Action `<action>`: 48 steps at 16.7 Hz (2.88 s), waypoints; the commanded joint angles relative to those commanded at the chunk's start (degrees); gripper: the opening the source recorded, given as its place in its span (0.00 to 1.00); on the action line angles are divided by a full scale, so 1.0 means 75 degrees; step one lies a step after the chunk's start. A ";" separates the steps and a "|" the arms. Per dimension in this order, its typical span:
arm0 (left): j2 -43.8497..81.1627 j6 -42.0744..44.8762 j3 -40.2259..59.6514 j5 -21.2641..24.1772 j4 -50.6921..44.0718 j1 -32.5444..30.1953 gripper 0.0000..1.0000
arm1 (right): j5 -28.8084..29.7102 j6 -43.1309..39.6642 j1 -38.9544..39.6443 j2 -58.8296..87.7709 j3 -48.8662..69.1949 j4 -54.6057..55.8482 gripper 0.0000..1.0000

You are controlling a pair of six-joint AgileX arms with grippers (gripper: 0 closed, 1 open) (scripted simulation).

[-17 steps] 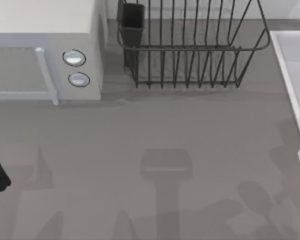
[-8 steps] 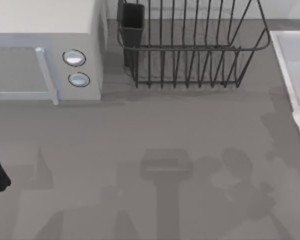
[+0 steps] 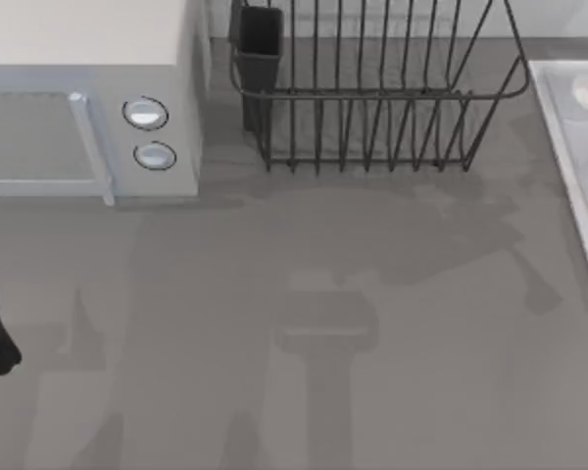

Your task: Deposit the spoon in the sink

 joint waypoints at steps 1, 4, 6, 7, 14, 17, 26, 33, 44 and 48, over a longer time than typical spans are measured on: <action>0.0000 0.0000 0.0000 0.0000 0.0000 0.0000 1.00 | 0.0004 -0.0105 -0.0117 0.0579 0.0856 -0.0203 0.00; 0.0000 0.0000 0.0000 0.0000 0.0000 0.0000 1.00 | 0.0011 -0.0393 -0.0442 0.2124 0.3136 -0.0705 0.00; 0.0000 0.0000 0.0000 0.0000 0.0000 0.0000 1.00 | 0.0009 -0.0553 -0.0628 0.2952 0.4329 -0.0946 0.00; 0.0000 0.0000 0.0000 0.0000 0.0000 0.0000 1.00 | 0.0006 -0.0619 -0.0709 0.3298 0.4808 -0.1036 0.00; 0.0000 0.0000 0.0000 0.0000 0.0000 0.0000 1.00 | -0.0008 -0.0795 -0.0936 0.4200 0.6025 -0.1232 0.00; 0.0000 0.0000 0.0000 0.0000 0.0000 0.0000 1.00 | -0.0007 -0.0778 -0.0893 0.4201 0.6004 -0.1221 0.00; 0.0000 0.0000 0.0000 0.0000 0.0000 0.0000 1.00 | 0.0017 -0.0785 -0.0938 0.5890 0.8594 -0.2085 0.00; 0.0000 0.0000 0.0000 0.0000 0.0000 0.0000 1.00 | 0.0026 -0.0789 -0.0939 0.6517 0.9482 -0.2396 0.00; 0.0000 0.0000 0.0000 0.0000 0.0000 0.0000 1.00 | 0.0026 -0.0789 -0.0939 0.6517 0.9482 -0.2396 0.75; 0.0000 0.0000 0.0000 0.0000 0.0000 0.0000 1.00 | 0.0026 -0.0789 -0.0939 0.6517 0.9482 -0.2396 1.00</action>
